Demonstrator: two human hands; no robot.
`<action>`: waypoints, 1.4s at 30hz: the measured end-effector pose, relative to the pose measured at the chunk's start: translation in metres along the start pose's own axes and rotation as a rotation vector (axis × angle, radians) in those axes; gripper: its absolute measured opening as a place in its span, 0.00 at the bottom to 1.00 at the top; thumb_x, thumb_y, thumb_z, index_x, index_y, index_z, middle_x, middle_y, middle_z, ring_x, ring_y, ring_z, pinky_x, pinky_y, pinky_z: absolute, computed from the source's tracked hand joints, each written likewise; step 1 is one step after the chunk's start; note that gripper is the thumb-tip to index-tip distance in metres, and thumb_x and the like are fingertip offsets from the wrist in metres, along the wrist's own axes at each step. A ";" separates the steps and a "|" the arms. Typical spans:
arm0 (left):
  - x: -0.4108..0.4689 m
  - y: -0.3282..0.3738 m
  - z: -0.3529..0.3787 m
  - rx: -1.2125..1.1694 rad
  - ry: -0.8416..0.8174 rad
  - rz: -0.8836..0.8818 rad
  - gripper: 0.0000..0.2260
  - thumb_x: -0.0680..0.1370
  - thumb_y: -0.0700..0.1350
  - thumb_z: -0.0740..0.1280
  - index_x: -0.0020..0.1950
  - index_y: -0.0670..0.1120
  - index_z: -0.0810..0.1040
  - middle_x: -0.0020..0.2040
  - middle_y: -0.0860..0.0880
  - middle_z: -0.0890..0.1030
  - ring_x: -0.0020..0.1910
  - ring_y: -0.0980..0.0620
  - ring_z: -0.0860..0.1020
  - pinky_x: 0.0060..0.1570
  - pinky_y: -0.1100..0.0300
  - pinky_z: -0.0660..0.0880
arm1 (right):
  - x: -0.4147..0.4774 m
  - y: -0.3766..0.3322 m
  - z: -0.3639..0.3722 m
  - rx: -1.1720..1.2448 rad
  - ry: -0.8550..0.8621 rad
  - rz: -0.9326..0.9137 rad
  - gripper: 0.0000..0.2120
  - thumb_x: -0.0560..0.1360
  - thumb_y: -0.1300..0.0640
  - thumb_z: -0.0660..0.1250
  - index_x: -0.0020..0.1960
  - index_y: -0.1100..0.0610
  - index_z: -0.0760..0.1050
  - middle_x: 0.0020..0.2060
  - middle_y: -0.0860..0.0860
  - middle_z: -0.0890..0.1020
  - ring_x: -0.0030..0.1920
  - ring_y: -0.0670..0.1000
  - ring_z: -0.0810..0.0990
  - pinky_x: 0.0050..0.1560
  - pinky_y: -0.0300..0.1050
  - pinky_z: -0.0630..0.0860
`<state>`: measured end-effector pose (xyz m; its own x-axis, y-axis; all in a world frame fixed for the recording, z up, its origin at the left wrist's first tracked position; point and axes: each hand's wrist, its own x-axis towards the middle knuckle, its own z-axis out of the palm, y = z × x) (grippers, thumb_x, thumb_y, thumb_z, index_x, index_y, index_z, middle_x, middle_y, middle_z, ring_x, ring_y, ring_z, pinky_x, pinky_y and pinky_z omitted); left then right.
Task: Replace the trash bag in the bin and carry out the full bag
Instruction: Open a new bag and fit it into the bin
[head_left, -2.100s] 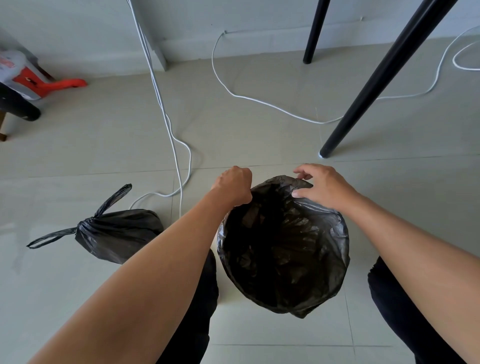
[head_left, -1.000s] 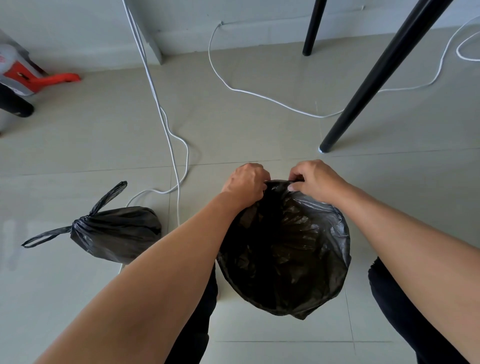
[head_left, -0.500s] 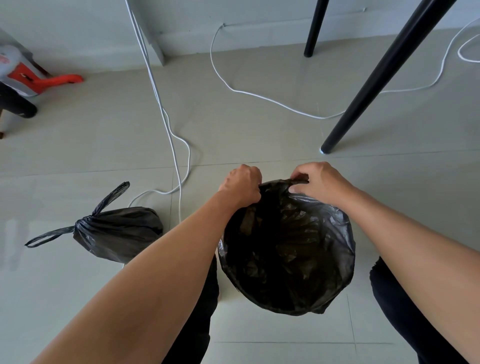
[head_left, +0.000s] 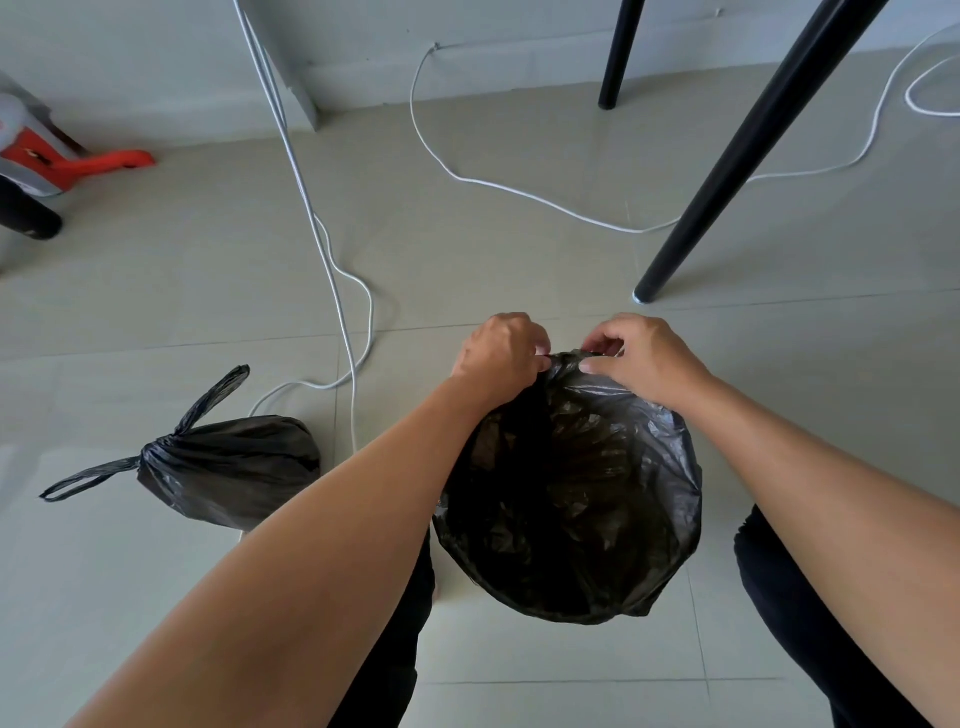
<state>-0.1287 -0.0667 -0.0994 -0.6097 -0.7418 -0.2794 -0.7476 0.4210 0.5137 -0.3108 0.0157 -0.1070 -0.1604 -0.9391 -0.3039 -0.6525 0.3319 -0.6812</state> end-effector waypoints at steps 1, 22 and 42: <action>0.001 0.001 0.001 -0.011 0.004 -0.023 0.05 0.75 0.45 0.69 0.48 0.49 0.84 0.49 0.51 0.81 0.49 0.48 0.79 0.44 0.57 0.73 | 0.002 0.000 0.000 -0.002 -0.003 0.007 0.05 0.72 0.55 0.74 0.47 0.54 0.83 0.42 0.47 0.82 0.43 0.47 0.80 0.42 0.37 0.73; -0.004 -0.012 0.007 0.186 -0.090 0.047 0.07 0.76 0.41 0.68 0.51 0.45 0.83 0.50 0.46 0.80 0.51 0.43 0.78 0.47 0.54 0.75 | 0.005 -0.005 0.006 -0.275 -0.144 0.001 0.05 0.71 0.55 0.74 0.47 0.53 0.82 0.42 0.51 0.82 0.42 0.52 0.80 0.43 0.44 0.76; -0.007 -0.005 -0.013 0.053 -0.090 -0.066 0.11 0.73 0.49 0.72 0.54 0.50 0.79 0.51 0.51 0.79 0.49 0.49 0.77 0.46 0.57 0.72 | -0.007 0.001 -0.009 -0.061 -0.025 -0.016 0.20 0.65 0.52 0.80 0.54 0.54 0.79 0.48 0.48 0.79 0.48 0.48 0.78 0.49 0.39 0.73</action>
<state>-0.1178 -0.0702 -0.0897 -0.5783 -0.7198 -0.3840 -0.7981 0.4016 0.4491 -0.3168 0.0215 -0.0993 -0.1312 -0.9415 -0.3104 -0.6988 0.3099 -0.6446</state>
